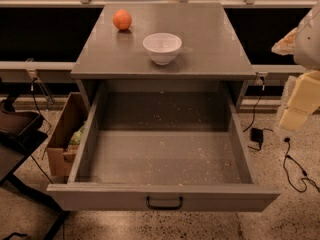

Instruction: Close top drawer

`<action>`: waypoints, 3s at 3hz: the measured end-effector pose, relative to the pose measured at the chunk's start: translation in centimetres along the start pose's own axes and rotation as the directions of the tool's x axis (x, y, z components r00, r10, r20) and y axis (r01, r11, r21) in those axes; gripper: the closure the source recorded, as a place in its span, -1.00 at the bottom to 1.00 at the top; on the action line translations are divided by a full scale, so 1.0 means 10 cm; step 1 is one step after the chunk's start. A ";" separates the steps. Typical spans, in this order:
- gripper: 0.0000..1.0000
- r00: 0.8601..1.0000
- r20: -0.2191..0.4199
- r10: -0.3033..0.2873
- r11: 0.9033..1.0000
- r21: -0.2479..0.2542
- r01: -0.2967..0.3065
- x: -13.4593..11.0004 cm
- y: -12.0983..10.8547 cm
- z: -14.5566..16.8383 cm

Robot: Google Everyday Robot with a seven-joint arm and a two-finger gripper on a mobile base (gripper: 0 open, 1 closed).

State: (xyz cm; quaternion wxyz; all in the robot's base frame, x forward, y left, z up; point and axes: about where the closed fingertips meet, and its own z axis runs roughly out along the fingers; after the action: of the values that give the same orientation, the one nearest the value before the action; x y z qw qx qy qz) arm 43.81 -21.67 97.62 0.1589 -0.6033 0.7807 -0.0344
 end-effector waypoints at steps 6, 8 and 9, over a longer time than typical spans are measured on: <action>-1.00 0.968 -0.189 0.164 0.982 -0.060 -0.179 0.56 1.32 2.10; 0.01 0.891 -0.380 0.249 0.962 -0.006 -0.272 1.04 2.26 1.70; 0.44 0.910 -0.341 0.237 0.963 -0.041 -0.266 1.00 2.44 1.85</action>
Offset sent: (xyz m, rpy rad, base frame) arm -0.0158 -0.0089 -0.0139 -0.0411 -0.0473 -0.0938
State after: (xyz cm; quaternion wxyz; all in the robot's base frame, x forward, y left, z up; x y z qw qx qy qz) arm 24.26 -22.06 72.04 0.0013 -0.4894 0.8683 -0.0811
